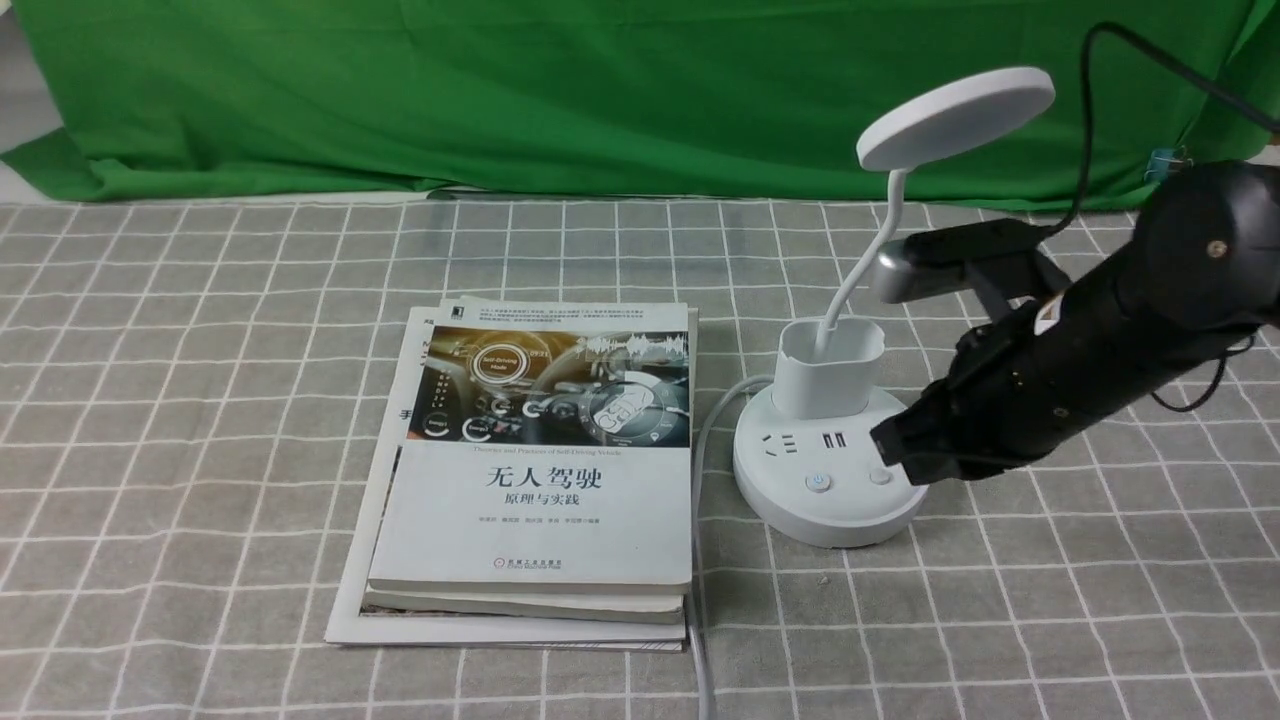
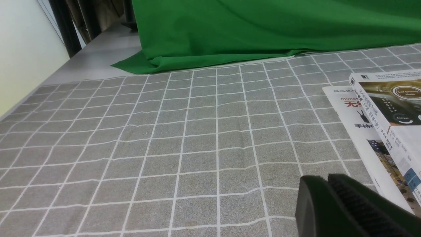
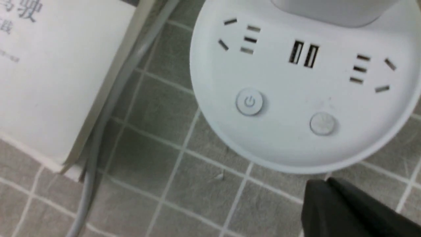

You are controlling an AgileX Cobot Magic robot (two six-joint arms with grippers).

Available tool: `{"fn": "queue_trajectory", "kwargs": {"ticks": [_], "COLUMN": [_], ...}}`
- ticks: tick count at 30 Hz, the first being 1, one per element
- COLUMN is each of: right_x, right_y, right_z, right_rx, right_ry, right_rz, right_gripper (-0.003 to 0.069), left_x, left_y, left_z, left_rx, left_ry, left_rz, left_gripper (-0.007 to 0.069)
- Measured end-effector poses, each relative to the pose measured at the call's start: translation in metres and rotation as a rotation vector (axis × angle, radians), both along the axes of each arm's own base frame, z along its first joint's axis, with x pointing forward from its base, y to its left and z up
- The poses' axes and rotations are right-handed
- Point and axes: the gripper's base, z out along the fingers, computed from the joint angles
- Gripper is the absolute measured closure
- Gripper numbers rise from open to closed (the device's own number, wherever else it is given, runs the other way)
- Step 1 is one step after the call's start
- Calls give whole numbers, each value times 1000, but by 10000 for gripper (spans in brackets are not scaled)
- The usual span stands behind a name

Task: Turn on the desk lamp on the grey coffee tablecloth with your hand.

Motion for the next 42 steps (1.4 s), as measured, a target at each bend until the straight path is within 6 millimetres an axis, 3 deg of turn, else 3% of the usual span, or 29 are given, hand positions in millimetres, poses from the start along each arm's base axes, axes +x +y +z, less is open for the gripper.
{"fn": "queue_trajectory", "kwargs": {"ticks": [7,18,27,32,34,35,36,40,42], "right_x": [26,37,36,26,13,9,-7,-31,-59], "right_y": [9,13,13,10,5,3,-2,-12,-24], "right_z": [-19,-43,-38,-13,9,11,19,29,33], "right_rx": [-24,-41,-38,-26,-14,-13,-9,-2,6], "right_ry": [13,43,41,26,-7,-8,-17,-31,-51], "right_rz": [8,4,7,16,22,22,23,20,13], "right_gripper": [624,624,624,624,624,624,624,624,624], "left_x": [0,0,0,0,0,0,0,0,0], "left_y": [0,0,0,0,0,0,0,0,0], "left_z": [0,0,0,0,0,0,0,0,0], "left_rx": [0,0,0,0,0,0,-1,0,0], "left_ry": [0,0,0,0,0,0,0,0,0], "left_rz": [0,0,0,0,0,0,0,0,0], "left_gripper": [606,606,606,606,606,606,606,606,606]}}
